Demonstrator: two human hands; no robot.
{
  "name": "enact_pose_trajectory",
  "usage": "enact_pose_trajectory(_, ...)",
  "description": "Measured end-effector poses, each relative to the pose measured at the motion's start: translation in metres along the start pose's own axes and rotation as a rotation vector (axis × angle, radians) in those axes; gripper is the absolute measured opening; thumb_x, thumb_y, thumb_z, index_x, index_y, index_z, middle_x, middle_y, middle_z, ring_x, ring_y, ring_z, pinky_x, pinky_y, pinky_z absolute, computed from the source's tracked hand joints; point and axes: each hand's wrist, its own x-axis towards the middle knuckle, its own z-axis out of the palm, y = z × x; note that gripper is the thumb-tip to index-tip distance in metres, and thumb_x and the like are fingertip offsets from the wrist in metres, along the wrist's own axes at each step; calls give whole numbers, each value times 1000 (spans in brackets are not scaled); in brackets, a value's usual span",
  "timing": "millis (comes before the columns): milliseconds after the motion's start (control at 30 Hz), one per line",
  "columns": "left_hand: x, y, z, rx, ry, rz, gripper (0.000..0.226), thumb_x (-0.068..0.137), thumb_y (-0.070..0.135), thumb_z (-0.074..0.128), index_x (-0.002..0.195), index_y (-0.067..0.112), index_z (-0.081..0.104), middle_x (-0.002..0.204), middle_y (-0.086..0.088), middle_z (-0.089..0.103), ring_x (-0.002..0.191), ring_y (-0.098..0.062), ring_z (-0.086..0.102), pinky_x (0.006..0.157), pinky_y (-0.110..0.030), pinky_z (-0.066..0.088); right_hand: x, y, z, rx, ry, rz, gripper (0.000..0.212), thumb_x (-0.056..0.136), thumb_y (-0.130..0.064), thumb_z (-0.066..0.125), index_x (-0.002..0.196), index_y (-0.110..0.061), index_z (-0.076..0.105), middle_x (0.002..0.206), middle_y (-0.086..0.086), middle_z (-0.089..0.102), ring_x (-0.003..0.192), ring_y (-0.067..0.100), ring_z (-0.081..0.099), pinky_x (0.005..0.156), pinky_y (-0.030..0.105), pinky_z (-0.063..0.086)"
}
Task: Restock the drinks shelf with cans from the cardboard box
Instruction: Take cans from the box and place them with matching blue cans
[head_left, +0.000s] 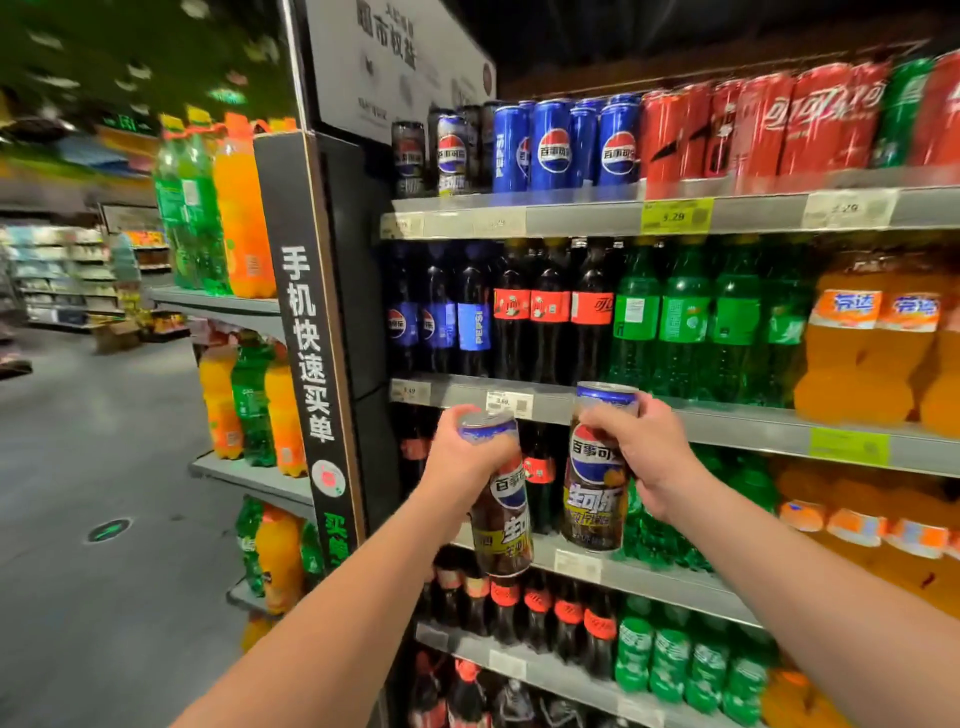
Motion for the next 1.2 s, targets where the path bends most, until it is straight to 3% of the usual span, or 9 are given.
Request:
enact_pose_trajectory(100,13,17,0,-3,25,26,52,65,21,81,107,24,50,97,-7,68,83,-21,69,69,-34,53,13,-13,5,12,-11,-9,16,76,-6,70,83,-15,59,69,1,68,64,18,63,68,33,52)
enact_pose_trajectory(200,25,33,3,-2,59,66,59,56,28,86,103,23,52,94,-3,70,78,-16,71,62,-29,53,28,-26,9,-8,-27,-40,16,76,-7,69,80,-16,58,63,-3,66,60,15,62,64,31,53)
enact_pose_trajectory(367,50,59,12,-57,121,122,38,61,27,85,93,23,64,80,1,74,73,-19,72,65,-35,56,58,-53,18,-3,-104,-106,14,76,-7,68,76,-18,59,60,-5,66,54,10,64,54,25,53)
enact_pose_trajectory(500,70,82,19,-65,178,176,24,69,23,79,86,24,63,67,5,72,61,-12,70,53,-25,53,85,-72,28,41,-113,-143,15,76,-11,70,83,-17,59,60,-6,67,53,9,64,54,25,51)
enact_pose_trajectory(667,92,108,25,-71,189,194,33,68,27,82,91,20,60,80,-6,73,73,-23,72,68,-38,60,115,-88,39,23,-176,-202,16,74,-9,71,79,-17,58,57,-7,66,51,8,63,55,25,50)
enact_pose_trajectory(833,114,134,21,9,191,264,56,56,34,88,101,23,57,89,0,73,75,-17,72,64,-33,58,135,-105,49,-31,-199,-269,22,73,-11,74,77,-19,54,52,-9,66,47,4,62,55,26,48)
enact_pose_trajectory(967,137,155,17,-1,245,295,54,59,32,86,103,20,58,88,-1,73,70,-15,72,57,-30,57,149,-124,60,-27,-277,-270,13,73,-7,72,75,-13,61,61,0,68,55,12,65,54,27,52)
enact_pose_trajectory(1100,162,181,8,-18,284,328,46,58,30,87,94,20,59,74,1,73,62,-13,72,49,-26,54,165,-149,80,-68,-275,-314,12,73,-8,70,66,-13,61,63,3,63,60,16,58,64,31,51)
enact_pose_trajectory(1200,181,198,-4,-21,280,358,48,54,33,87,92,20,62,76,0,74,65,-15,72,57,-32,58,179,-166,99,-66,-261,-351,19,73,-10,71,61,-17,59,57,-2,63,57,13,58,65,30,52)
